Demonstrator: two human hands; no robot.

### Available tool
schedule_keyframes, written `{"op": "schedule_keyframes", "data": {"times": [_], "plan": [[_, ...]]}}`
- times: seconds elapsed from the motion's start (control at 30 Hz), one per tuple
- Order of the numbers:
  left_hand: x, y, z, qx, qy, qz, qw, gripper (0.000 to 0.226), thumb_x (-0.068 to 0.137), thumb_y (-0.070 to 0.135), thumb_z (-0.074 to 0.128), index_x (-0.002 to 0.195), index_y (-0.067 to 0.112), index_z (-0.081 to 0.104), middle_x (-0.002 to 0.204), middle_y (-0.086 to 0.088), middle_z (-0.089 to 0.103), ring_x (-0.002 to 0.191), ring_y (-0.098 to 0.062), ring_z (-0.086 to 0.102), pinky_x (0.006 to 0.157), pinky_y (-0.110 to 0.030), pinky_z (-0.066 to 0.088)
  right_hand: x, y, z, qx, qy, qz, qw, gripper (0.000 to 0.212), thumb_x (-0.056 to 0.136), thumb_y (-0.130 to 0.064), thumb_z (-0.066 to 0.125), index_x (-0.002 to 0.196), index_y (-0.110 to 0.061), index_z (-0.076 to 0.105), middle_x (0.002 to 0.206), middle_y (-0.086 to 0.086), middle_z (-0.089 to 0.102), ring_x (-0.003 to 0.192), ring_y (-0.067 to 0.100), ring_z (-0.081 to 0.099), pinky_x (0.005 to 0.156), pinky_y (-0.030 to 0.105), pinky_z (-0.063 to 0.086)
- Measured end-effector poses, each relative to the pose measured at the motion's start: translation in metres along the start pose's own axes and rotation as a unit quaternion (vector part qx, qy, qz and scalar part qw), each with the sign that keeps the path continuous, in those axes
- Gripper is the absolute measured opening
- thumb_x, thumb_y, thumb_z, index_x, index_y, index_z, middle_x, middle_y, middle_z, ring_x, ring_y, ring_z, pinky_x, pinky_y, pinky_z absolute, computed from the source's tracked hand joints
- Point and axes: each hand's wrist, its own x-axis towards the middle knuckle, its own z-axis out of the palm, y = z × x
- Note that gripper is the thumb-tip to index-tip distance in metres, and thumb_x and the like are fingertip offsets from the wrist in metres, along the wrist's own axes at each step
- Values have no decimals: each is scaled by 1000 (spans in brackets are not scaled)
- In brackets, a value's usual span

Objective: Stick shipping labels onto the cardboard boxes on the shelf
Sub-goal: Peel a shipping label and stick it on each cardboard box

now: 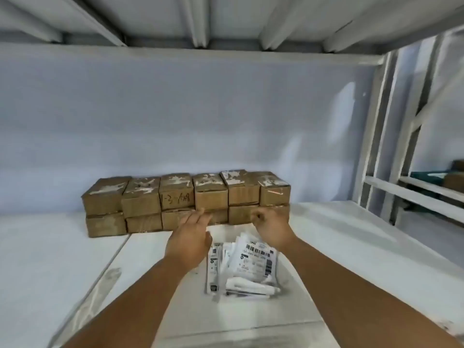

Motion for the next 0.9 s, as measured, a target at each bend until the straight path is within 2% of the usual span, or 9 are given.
{"op": "schedule_keyframes", "data": {"times": [0.07, 0.17, 0.27, 0.4, 0.53, 0.63, 0.73, 0.83, 0.9], "plan": [[-5, 3, 5, -54, 27, -28, 998, 45, 96, 21, 42, 141, 24, 37, 152, 2, 30, 141, -18, 20, 112, -31, 25, -7, 6, 4, 42, -30, 25, 998, 28, 99, -30, 47, 111, -12, 65, 102, 7, 69, 89, 22, 65, 63, 17, 45], [-15, 13, 10, -135, 46, -61, 988, 36, 98, 26, 43, 134, 21, 47, 133, -6, 54, 121, -22, 47, 98, -32, 41, -26, 12, 5, 35, -50, 40, 997, 37, 98, -40, 46, 106, -11, 68, 98, 7, 70, 92, 23, 66, 79, 29, 47], [-37, 25, 9, -177, 43, -74, 981, 35, 98, 35, 42, 129, 20, 52, 123, -5, 61, 98, -21, 60, 85, -27, 44, -46, 17, 3, 50, -6, 44, 998, 27, 95, -34, 52, 104, -16, 69, 104, 1, 67, 98, 19, 60, 80, 25, 42], [-58, 29, 7, -230, 5, -80, 970, 41, 95, 47, 44, 128, 25, 53, 130, 0, 57, 103, -20, 60, 92, -32, 46, -62, 21, -2, 85, 32, 49, 995, 17, 89, -20, 60, 103, -20, 69, 109, -1, 65, 84, 11, 55, 71, 18, 39], [-67, 32, 1, -231, 23, -81, 969, 41, 93, 47, 49, 129, 28, 53, 135, 4, 52, 113, -16, 54, 93, -27, 41, -65, 21, -5, 118, 53, 51, 990, 14, 88, -13, 62, 100, -19, 66, 101, 0, 64, 66, 8, 56, 43, 10, 35], [-68, 35, -1, -215, 27, -64, 974, 38, 93, 45, 50, 128, 29, 54, 133, 4, 54, 116, -13, 51, 91, -23, 36, -66, 20, -3, 114, 34, 34, 992, 16, 87, -14, 64, 103, -19, 64, 98, -1, 64, 80, 14, 58, 52, 15, 39], [-68, 36, -1, -218, 22, -46, 975, 36, 92, 46, 51, 125, 33, 55, 131, 9, 55, 107, -11, 56, 91, -25, 41, -67, 19, -3, 119, 25, 31, 992, 18, 87, -13, 64, 105, -18, 64, 90, -4, 59, 79, 15, 58, 58, 20, 44], [-68, 40, -4, -263, 13, -25, 965, 34, 90, 45, 56, 123, 35, 56, 129, 13, 55, 83, -1, 58, 72, -5, 41, -67, 18, -3, 120, 24, 37, 992, 17, 86, -13, 65, 102, -20, 64, 90, -5, 60, 74, 13, 59, 60, 21, 48], [-63, 43, -3, -305, -1, -13, 952, 35, 88, 41, 61, 122, 35, 57, 127, 14, 55, 90, -1, 56, 67, -4, 39, -66, 19, -1, 131, 19, 45, 990, 17, 85, -11, 65, 99, -20, 66, 90, -4, 63, 76, 15, 63, 65, 23, 52]]}}
